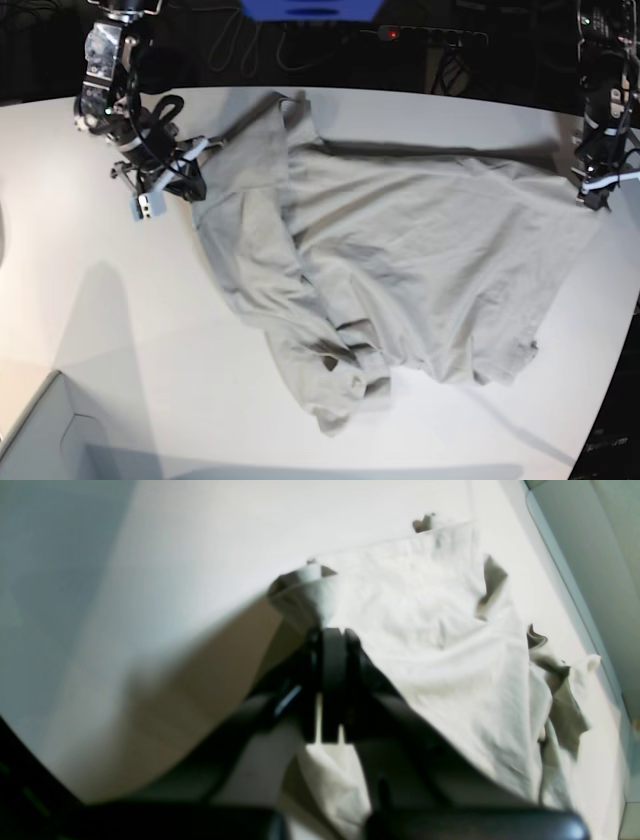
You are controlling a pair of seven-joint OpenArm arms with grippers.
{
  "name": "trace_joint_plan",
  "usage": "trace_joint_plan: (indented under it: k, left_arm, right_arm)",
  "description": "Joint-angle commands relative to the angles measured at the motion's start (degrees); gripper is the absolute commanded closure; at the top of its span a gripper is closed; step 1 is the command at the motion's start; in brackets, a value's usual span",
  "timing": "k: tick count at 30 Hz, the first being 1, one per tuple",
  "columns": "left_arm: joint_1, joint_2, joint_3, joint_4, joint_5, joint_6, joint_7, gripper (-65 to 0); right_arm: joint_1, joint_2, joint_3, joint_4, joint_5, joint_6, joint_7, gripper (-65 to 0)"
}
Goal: Layout the t-shirt on the table in an organized manner, then fold the t-shirt properly
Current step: 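Regrasp the shirt's shoulder edge with the right gripper, then lift the shirt with both grippers and fling it out over the table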
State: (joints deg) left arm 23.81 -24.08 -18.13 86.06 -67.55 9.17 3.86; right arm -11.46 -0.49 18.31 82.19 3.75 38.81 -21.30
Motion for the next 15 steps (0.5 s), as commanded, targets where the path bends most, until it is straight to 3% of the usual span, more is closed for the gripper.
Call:
trace_joint_plan:
  k: [1,10,15]
  left_arm:
    - [0.85,-1.20,-0.38,1.19,0.16,-0.69,-1.18,0.0]
    - [1.20,-1.81,-0.81,7.52,0.08,-0.69,-1.18,0.0]
    - [-2.05,-5.16,-0.38,11.56,0.16,-0.33,-1.18,0.0]
  right_arm:
    - [-0.80,0.80,0.20,3.04,1.13,1.19,1.39,0.0]
    - [-5.55,0.54,0.20,20.44,1.13,1.19,1.39,0.0]
    - [-3.26,0.45,-0.06,25.10,1.13,1.19,0.95,0.0]
